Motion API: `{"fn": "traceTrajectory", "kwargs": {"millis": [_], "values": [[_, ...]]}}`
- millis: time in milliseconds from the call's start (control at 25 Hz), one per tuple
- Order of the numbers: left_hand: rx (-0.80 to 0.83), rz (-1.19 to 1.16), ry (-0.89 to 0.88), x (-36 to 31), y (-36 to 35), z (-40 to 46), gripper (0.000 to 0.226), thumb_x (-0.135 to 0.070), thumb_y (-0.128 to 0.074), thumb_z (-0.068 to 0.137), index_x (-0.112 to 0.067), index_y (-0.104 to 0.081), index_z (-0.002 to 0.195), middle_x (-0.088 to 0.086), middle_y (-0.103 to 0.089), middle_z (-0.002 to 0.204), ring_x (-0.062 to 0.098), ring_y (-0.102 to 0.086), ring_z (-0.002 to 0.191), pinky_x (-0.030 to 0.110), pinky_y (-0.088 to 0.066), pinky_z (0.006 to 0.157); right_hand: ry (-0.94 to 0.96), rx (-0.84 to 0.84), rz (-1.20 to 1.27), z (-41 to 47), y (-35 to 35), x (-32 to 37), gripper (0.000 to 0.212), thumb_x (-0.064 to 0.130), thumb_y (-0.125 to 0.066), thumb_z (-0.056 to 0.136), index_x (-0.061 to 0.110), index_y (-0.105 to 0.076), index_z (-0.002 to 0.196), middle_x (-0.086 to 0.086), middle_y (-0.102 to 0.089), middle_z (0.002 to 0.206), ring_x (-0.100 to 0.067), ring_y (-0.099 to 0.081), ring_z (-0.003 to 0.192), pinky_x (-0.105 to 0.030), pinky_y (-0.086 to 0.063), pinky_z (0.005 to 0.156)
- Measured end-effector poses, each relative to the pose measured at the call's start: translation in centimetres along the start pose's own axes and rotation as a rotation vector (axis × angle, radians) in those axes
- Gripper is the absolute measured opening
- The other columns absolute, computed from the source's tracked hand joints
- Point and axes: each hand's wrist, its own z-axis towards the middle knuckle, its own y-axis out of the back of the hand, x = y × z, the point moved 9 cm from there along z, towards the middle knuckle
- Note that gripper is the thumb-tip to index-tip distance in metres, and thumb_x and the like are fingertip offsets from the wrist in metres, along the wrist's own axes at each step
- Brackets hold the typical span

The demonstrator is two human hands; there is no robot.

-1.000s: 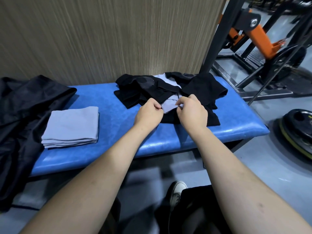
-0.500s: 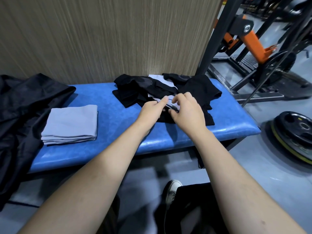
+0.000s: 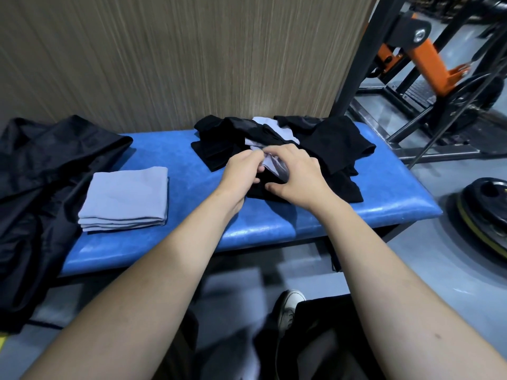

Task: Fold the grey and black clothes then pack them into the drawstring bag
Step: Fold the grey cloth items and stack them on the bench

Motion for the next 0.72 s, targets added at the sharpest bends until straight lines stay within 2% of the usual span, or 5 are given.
{"fn": "traceTrajectory", "kwargs": {"millis": [160, 320, 480, 600, 720], "values": [[0.063, -0.168, 0.022, -1.1, 1.5, -1.4, 0.035, -0.006, -0.047, 0.087, -0.022, -0.064, 0.061, -0.007, -0.048, 0.061, 0.008, -0.047, 0.063, 0.024, -0.045, 0.065, 0.083, 0.122, 0.003, 0.0, -1.1, 1.4, 0.094, 0.033, -0.082, 0.066, 0.047, -0.034, 0.146, 0.018, -0.042, 0.139, -0.010, -0.038, 0.128, -0.038, -0.031, 0.101], [0.223, -0.349, 0.048, -2.6, 1.4, -3.3, 0.022, -0.005, -0.042, 0.091, -0.012, -0.053, 0.074, -0.003, -0.041, 0.056, 0.010, -0.050, 0.057, 0.026, -0.051, 0.065, 0.051, 0.099, 0.093, 0.3, -1.1, 1.4, 0.097, 0.038, -0.082, 0.065, 0.047, -0.031, 0.147, 0.027, -0.047, 0.139, -0.004, -0.042, 0.130, -0.043, -0.033, 0.110], [0.346, -0.422, 0.053, -4.2, 2.1, -5.1, 0.030, -0.010, -0.039, 0.093, -0.008, -0.057, 0.069, 0.002, -0.058, 0.061, 0.016, -0.063, 0.058, 0.025, -0.052, 0.062, 0.156, -0.017, 0.046, 0.2, -0.5, 3.7, 0.062, 0.053, -0.061, 0.080, 0.049, -0.041, 0.139, 0.028, -0.057, 0.120, -0.008, -0.053, 0.115, -0.045, -0.043, 0.097], [0.385, -0.436, 0.086, -4.8, 2.9, -6.0, 0.040, -0.013, -0.037, 0.093, -0.011, -0.050, 0.055, 0.009, -0.062, 0.063, 0.020, -0.059, 0.055, 0.025, -0.049, 0.058, 0.136, -0.156, -0.021, 0.6, -0.2, 4.6, 0.047, 0.037, -0.049, 0.086, 0.042, -0.052, 0.133, 0.017, -0.064, 0.117, -0.013, -0.058, 0.108, -0.044, -0.044, 0.089], [0.431, -0.482, 0.123, -5.2, 4.4, -6.9, 0.035, -0.014, -0.040, 0.085, -0.013, -0.043, 0.050, 0.011, -0.056, 0.057, 0.023, -0.052, 0.051, 0.025, -0.047, 0.052, 0.090, -0.253, -0.061, 1.0, -0.1, 3.9, 0.048, 0.022, -0.056, 0.086, 0.034, -0.057, 0.133, 0.009, -0.068, 0.116, -0.019, -0.060, 0.105, -0.043, -0.047, 0.085]]}}
